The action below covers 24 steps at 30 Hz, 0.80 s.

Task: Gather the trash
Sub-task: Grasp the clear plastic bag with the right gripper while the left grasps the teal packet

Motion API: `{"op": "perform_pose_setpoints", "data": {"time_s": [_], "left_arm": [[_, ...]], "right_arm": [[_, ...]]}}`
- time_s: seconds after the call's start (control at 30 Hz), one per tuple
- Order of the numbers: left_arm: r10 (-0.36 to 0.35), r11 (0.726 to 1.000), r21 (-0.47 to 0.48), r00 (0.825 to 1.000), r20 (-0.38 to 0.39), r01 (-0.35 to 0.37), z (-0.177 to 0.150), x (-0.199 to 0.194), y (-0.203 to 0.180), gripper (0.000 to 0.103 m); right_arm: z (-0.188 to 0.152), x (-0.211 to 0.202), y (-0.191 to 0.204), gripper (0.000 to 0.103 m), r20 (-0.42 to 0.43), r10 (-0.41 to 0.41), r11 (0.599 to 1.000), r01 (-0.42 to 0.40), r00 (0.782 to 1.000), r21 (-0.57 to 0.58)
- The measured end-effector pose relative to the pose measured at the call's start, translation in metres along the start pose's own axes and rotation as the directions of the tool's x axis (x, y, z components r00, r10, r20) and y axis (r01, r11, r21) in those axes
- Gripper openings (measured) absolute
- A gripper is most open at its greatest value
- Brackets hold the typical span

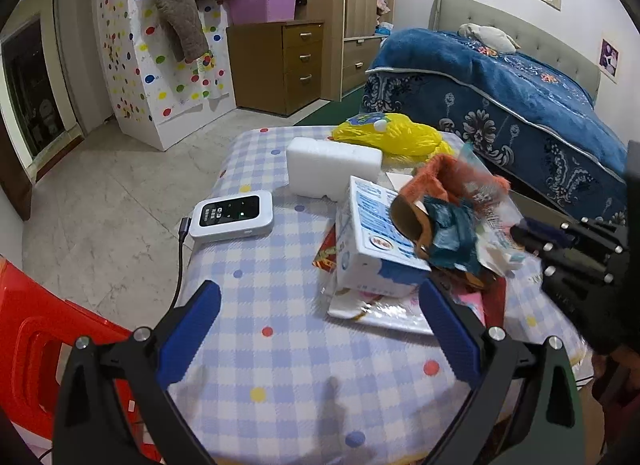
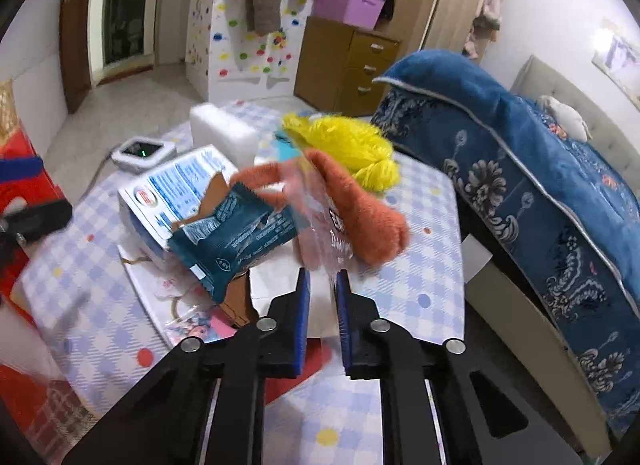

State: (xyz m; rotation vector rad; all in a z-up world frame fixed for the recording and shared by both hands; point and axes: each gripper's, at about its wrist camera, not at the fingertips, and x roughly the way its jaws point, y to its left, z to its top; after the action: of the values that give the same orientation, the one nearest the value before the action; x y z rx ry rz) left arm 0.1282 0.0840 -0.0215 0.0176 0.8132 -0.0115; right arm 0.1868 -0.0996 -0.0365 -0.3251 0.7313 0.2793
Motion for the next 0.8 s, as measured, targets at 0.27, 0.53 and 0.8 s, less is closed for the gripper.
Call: {"op": "perform_pose_setpoints", "data": {"time_s": [0.27,0.53,0.8], "left_arm": [[-0.044,0.997,0.058,0.999,0.021,0.043,-0.009,-0.018,-0.034,0.096],[-0.114,0.991,0.08,0.993,0.027,0.112,-0.002,-0.009,-0.074,0.072],[-0.083,0.987,0.138,0.997,-0.002,0.083,0.009,0.029,-0.108,0.059]], "right_arm": [[-0.007,-0.06,-0.035,0.002,0.139,0.029,0.987,-0.05,0.99,0.15],[-0.029,-0.103,-0.076,0.001,0.214,0.012,0.956,-0.074,0.977,0.284],[-0.052,-0.107,-0.107,0.001,0.195,-0.021,0.929,-0.053,0.98,0.367]]}}
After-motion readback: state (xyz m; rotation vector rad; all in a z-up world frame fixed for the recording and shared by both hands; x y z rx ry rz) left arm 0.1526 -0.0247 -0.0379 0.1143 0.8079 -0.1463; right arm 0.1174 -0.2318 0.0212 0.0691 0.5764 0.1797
